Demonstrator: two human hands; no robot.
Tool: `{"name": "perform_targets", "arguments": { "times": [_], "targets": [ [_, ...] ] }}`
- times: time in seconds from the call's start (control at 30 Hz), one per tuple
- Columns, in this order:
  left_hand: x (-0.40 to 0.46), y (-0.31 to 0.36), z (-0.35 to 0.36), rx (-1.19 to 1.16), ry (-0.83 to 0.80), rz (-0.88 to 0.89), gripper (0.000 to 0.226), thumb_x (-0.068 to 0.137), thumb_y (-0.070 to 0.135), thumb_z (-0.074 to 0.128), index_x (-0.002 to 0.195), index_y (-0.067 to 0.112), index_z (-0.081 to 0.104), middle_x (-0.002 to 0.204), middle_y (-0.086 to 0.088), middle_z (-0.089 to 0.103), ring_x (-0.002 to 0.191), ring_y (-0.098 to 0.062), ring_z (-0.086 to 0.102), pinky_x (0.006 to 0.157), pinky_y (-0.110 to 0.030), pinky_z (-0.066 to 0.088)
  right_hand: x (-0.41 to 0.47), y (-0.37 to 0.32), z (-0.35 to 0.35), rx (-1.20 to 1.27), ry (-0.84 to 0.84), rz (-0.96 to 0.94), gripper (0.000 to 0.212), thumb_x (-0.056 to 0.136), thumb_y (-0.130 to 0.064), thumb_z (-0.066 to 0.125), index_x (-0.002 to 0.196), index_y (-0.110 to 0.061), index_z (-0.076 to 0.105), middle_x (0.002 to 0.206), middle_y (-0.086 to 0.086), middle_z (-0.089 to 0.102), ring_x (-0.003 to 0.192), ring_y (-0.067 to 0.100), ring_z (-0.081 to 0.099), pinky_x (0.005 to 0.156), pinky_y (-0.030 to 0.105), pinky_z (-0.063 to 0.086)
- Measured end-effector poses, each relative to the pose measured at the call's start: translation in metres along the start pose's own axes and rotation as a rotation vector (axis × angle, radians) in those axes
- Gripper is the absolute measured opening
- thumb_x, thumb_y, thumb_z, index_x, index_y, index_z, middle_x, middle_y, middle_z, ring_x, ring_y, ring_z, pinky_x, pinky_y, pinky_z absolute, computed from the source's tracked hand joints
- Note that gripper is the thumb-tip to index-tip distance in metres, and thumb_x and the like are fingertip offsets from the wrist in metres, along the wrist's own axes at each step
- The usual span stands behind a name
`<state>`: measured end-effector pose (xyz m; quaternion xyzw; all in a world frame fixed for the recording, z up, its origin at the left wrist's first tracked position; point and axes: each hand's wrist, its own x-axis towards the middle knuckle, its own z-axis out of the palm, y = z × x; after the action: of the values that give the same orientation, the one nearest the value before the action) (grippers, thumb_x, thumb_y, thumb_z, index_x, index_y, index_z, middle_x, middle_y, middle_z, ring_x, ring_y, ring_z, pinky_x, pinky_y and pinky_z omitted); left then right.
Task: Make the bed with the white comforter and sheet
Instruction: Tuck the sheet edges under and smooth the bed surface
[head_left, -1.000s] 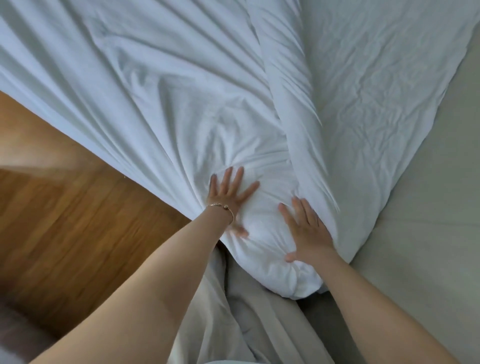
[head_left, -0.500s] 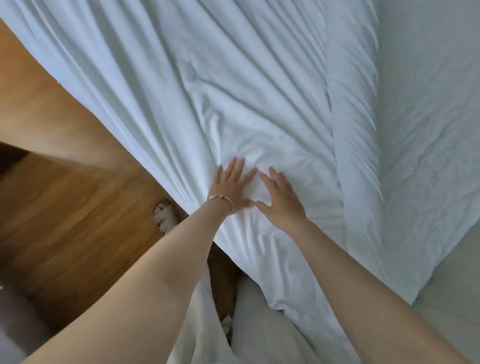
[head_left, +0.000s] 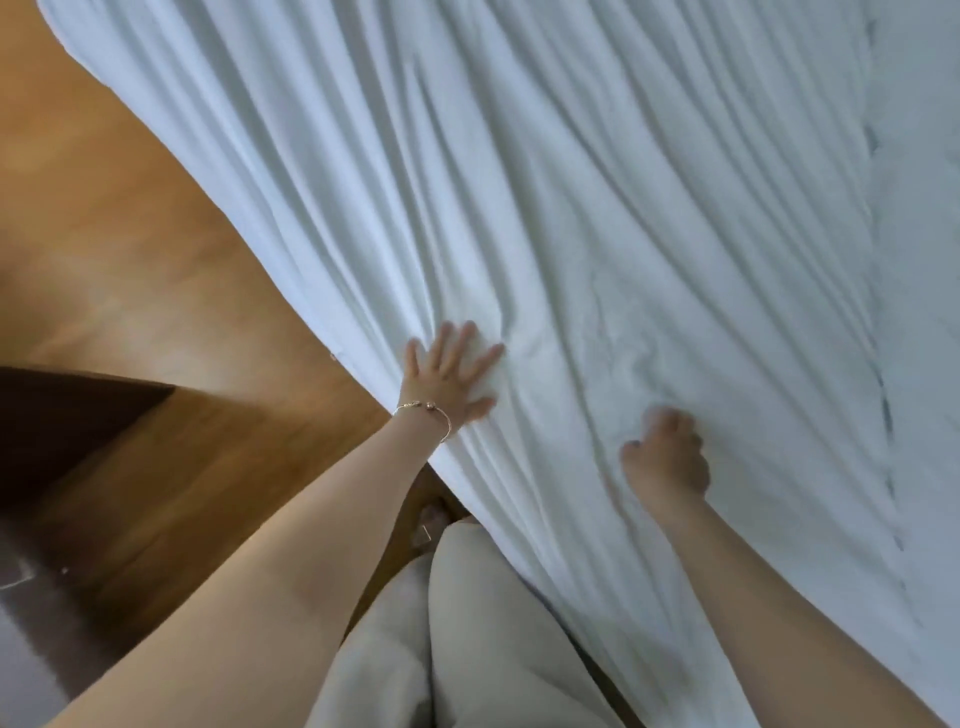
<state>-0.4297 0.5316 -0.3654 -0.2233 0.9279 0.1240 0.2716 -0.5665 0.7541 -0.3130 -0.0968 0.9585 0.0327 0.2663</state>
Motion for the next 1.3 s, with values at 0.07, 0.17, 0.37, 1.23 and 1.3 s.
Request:
{"name": "perform_targets", "arguments": {
  "times": [0.07, 0.17, 0.37, 1.23, 1.3],
  "targets": [
    [0.029, -0.045, -0.027, -0.088, -0.035, -0.124, 0.088, 0.085, 0.075, 0.037, 0.143, 0.049, -0.023, 0.153, 0.003, -0.037, 0.142, -0.027, -0.031, 0.111, -0.065, -0.008, 0.02, -0.088, -0.002, 0.201, 0.003, -0.302, 0.062, 0.092, -0.022, 0.055, 0.149, -0.015, 0.031, 0.16, 0.008, 0.019, 0.143, 0.026, 0.026, 0.111, 0.04, 0.031],
    [0.053, -0.107, -0.054, -0.097, -0.147, -0.2, 0.104, 0.074, 0.082, 0.046, 0.135, 0.053, -0.033, 0.147, 0.003, -0.046, 0.137, -0.031, -0.038, 0.102, -0.074, -0.008, 0.038, -0.189, 0.01, 0.243, -0.123, -0.298, 0.071, 0.093, -0.032, 0.053, 0.155, -0.029, 0.018, 0.164, 0.001, 0.005, 0.15, 0.024, 0.006, 0.118, 0.049, 0.016],
    [0.095, -0.223, -0.104, -0.196, -0.185, -0.341, 0.104, 0.073, 0.086, 0.039, 0.135, 0.049, -0.036, 0.146, 0.005, -0.046, 0.138, -0.024, -0.038, 0.104, -0.075, -0.002, 0.058, -0.329, 0.015, 0.174, -0.299, -0.26, 0.068, 0.1, -0.055, 0.028, 0.153, -0.037, -0.01, 0.16, -0.004, -0.026, 0.146, 0.03, -0.023, 0.115, 0.06, -0.005],
    [0.327, -0.764, -0.368, 0.312, -0.281, 0.444, 0.102, 0.071, 0.069, 0.064, 0.148, 0.051, 0.0, 0.158, 0.016, -0.018, 0.145, -0.015, -0.024, 0.116, -0.053, -0.011, 0.115, -0.919, -0.061, 0.279, -0.249, -0.315, 0.061, 0.08, -0.043, 0.07, 0.132, -0.022, 0.045, 0.13, 0.002, 0.04, 0.125, 0.024, 0.036, 0.088, 0.031, 0.042],
    [0.347, -0.777, -0.387, 0.477, -0.268, 0.602, 0.095, 0.071, 0.061, 0.069, 0.146, 0.05, 0.013, 0.16, 0.013, 0.0, 0.147, -0.017, -0.011, 0.117, -0.051, -0.008, 0.117, -0.941, -0.059, 0.225, -0.243, -0.267, 0.054, 0.078, -0.03, 0.071, 0.124, -0.016, 0.046, 0.122, 0.004, 0.045, 0.117, 0.024, 0.043, 0.081, 0.03, 0.042]
  ]
}}
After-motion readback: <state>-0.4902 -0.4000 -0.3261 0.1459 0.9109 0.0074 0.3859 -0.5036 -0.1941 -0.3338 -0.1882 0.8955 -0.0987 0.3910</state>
